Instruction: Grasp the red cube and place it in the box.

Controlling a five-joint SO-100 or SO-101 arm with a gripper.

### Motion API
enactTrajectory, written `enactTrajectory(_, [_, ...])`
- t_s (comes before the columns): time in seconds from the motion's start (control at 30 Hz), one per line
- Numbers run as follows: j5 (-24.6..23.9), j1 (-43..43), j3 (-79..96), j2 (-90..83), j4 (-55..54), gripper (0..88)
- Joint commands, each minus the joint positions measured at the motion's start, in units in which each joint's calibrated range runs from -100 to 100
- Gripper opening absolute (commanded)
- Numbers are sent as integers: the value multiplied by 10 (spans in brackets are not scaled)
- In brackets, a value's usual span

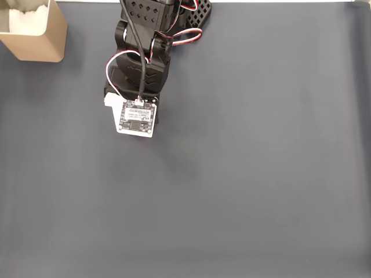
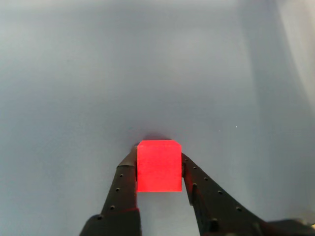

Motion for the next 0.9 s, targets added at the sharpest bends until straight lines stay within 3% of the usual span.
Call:
enactTrajectory(0.0, [-2, -5, -3, -6, -7, 23])
enactTrajectory(0.47, [-4, -9, -10, -23, 16, 0])
enactTrajectory(0.87, [-42, -5, -159, -80, 249, 0])
